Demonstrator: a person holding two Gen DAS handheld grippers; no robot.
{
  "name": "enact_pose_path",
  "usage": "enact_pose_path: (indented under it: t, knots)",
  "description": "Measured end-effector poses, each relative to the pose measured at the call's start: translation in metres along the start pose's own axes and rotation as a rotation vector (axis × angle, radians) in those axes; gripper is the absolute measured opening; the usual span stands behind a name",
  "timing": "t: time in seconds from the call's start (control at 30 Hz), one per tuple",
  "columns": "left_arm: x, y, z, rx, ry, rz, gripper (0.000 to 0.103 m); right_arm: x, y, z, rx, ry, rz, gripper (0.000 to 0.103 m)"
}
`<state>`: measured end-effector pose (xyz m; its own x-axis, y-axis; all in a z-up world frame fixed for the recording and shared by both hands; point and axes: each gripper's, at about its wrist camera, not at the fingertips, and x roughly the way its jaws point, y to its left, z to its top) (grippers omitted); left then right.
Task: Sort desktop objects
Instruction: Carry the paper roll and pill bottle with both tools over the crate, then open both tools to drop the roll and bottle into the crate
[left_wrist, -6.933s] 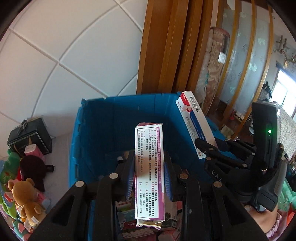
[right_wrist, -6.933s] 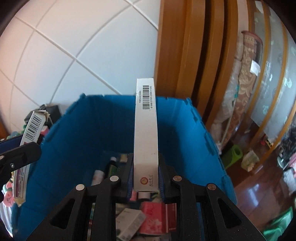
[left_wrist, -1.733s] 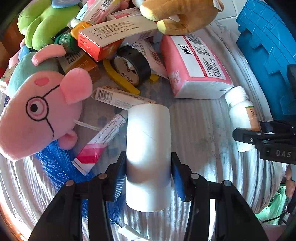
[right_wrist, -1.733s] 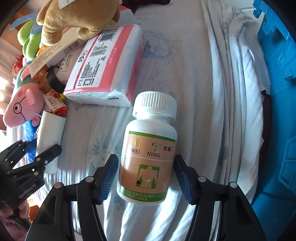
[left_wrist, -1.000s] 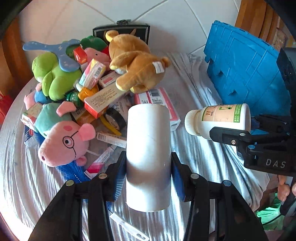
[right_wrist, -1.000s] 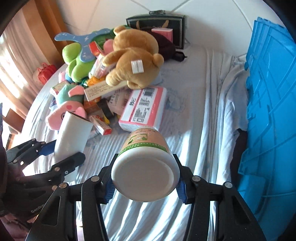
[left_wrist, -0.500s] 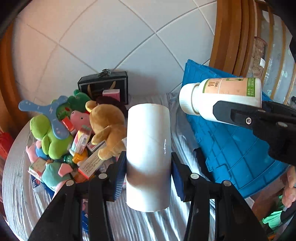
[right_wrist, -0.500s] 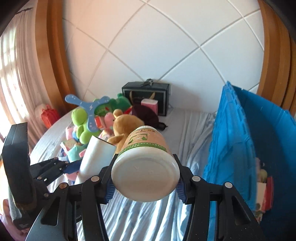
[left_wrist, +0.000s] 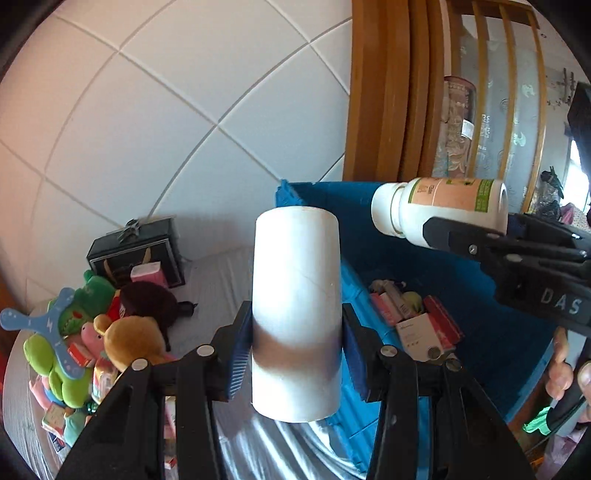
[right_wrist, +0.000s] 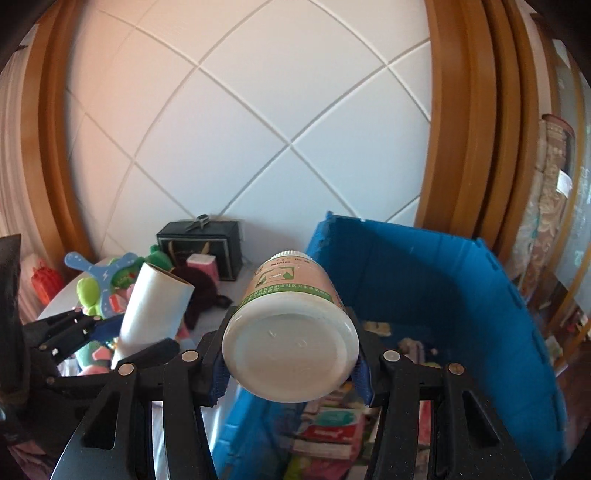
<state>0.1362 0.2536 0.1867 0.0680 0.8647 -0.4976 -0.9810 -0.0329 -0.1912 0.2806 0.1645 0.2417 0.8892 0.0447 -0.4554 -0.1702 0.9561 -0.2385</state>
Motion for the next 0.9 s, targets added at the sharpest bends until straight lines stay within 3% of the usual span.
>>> enact_pose_path:
  t: [0.2,0.37,0.53,0.7,0.77,0.9]
  knots:
    - [0.04,-0.065,0.058,0.028,0.029,-0.097,0.045,0.029,-0.087,0.019,0.009,0.052,-0.122,0.052]
    - [0.118,-0.117,0.087,0.019,0.21,-0.155,0.045,0.078,-0.156,0.022,0.049,0.169,-0.204,0.052]
    - [0.213,-0.156,0.065,0.071,0.44,-0.073,0.045,0.147,-0.208,-0.015,0.138,0.376,-0.199,0.052]
    - [0.269,-0.152,0.019,0.099,0.65,-0.011,0.045,0.187,-0.228,-0.055,0.197,0.545,-0.191,0.052]
    - [0.273,-0.149,0.011,0.096,0.687,0.01,0.045,0.191,-0.225,-0.06,0.175,0.573,-0.217,0.052]
    - [0.272,-0.15,0.006,0.107,0.688,0.009,0.045,0.201,-0.218,-0.072,0.151,0.637,-0.21,0.052]
